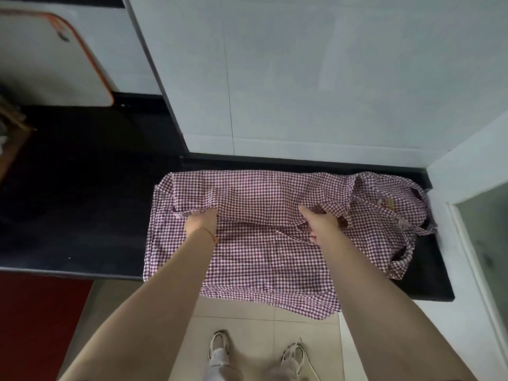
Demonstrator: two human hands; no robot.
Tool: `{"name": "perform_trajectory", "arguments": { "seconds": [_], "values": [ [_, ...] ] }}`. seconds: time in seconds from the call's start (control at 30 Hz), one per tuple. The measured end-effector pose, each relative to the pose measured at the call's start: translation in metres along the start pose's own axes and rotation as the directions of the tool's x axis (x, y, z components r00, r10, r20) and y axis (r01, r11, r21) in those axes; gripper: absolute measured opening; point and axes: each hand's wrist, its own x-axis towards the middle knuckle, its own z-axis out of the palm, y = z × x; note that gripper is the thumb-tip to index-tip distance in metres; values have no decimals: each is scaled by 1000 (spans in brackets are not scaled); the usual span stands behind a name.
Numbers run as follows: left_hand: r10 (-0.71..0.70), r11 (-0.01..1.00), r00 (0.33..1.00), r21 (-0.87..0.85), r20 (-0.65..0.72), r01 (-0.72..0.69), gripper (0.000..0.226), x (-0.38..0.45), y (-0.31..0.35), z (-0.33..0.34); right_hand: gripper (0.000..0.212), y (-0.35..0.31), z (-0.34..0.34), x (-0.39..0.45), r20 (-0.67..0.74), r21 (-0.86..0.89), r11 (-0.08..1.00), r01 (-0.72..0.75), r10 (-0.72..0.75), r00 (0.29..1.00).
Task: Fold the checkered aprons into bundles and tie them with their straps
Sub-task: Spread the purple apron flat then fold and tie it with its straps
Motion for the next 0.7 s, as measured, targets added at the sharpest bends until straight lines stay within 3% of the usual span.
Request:
{"name": "perform_trajectory", "arguments": {
  "seconds": [0.07,0.17,0.33,0.43,0.5,0.6,0.63,0.7],
  "values": [
    [109,955,994,276,21,-111,50,-4,-10,3,93,14,1,-5,-128,-208,977,54,-82,988],
    [107,864,993,490,39,-113,50,-7,-24,5,87,22,0,-12,-183,-173,985,0,-32,983],
    [163,815,985,556,48,-162,56,4,-28,13,47,15,-1,-5,-188,-64,998,-2,-10,982],
    [181,907,983,383,21,-175,53,5,-15,14,38,2,-4,-7,-84,225,974,-41,62,995],
    [99,994,995,45,14,-99,50,8,4,13,31,-20,-9,-9,65,450,885,-118,99,993],
    [30,910,979,-411,201,57,17,-3,49,8,15,-67,-26,-25,146,584,798,-149,77,986],
    [61,871,971,-487,232,62,14,-6,64,5,18,-82,-31,-34,149,604,788,-117,33,988],
    [129,814,964,-580,232,31,30,-18,90,-2,28,-105,-39,-47,172,627,777,-59,-65,983]
  ]
}}
